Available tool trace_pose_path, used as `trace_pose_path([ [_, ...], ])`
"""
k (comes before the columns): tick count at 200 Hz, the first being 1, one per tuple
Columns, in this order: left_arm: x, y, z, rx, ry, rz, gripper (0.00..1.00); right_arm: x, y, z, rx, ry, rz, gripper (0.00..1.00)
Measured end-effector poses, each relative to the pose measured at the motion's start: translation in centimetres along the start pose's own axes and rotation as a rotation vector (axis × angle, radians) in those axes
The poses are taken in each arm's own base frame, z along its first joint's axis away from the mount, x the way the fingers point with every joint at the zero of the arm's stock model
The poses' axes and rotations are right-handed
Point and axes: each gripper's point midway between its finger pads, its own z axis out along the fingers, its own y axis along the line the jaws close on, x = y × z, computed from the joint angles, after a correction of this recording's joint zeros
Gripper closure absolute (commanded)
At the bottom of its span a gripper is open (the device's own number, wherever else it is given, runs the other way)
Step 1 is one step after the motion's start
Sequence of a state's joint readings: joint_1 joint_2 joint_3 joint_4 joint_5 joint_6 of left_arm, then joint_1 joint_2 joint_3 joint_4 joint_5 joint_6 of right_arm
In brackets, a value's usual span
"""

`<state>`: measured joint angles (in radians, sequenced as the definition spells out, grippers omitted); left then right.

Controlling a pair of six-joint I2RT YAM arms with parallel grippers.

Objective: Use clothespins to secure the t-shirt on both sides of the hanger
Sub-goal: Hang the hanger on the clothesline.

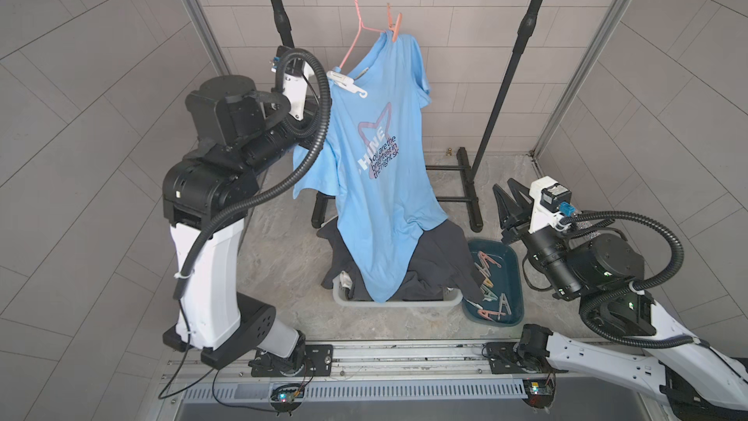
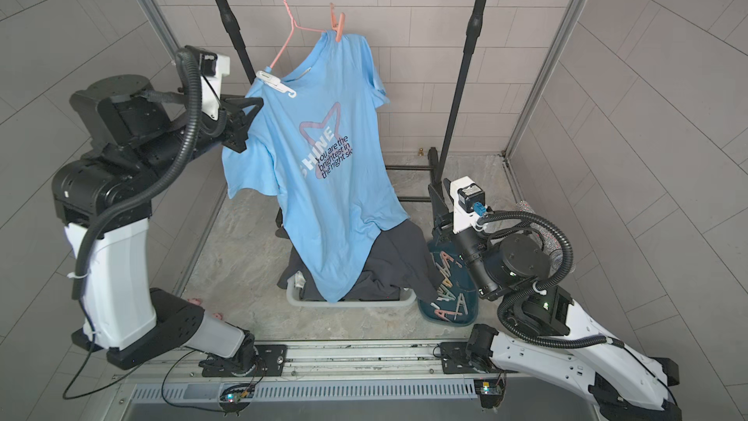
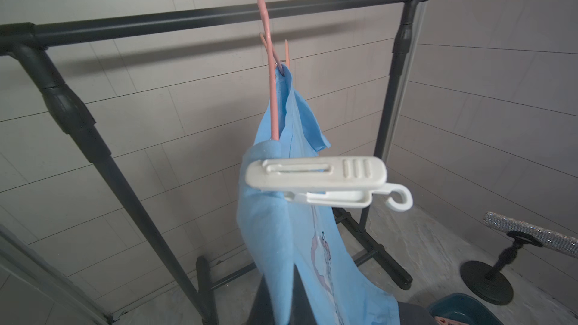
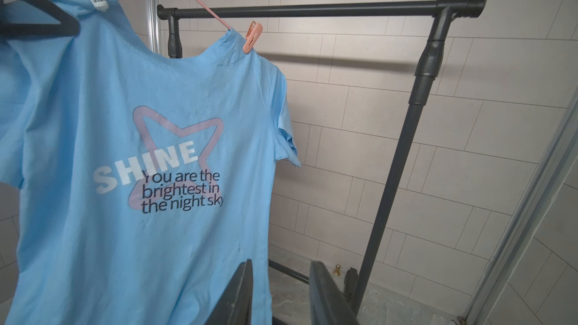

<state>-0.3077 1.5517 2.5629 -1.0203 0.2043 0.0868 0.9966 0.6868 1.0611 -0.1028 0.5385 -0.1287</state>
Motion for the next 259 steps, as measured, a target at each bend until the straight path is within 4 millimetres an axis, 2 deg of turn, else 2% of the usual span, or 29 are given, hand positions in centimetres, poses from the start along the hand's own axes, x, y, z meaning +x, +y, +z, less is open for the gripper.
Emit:
trace_pose_path([
  [37,2.1,4.5,2.8,-0.094,0.064,-0.052,1.0,1.2,0.5,0.1,-0.017,0.03,0.017,0.67],
  [60,2.8,7.0,3.7,-0.131,0.077,-0.089,1.0,1.6,0.8,0.1,-0.029,0.041,0.037,0.67],
  [108,1.7,10.0,3.7,-0.163,0.014,-0.143,1.0,3.7,2.0,0.6,-0.053,0.095,0.041,0.68],
  [137,0.8,10.9,3.4,-0.163,-0.029,-0.166,1.0,5.0,2.4,0.8,-0.06,0.132,0.033,0.68],
  [176,0.5,11.2,3.8,-0.143,-0.049,-0.182,1.0,5.7,2.8,1.0,-0.063,0.153,0.039,0.68],
  [259,3.0,12.1,6.0,-0.144,0.022,-0.206,1.0,6.3,3.3,1.5,-0.068,0.172,0.036,0.68],
])
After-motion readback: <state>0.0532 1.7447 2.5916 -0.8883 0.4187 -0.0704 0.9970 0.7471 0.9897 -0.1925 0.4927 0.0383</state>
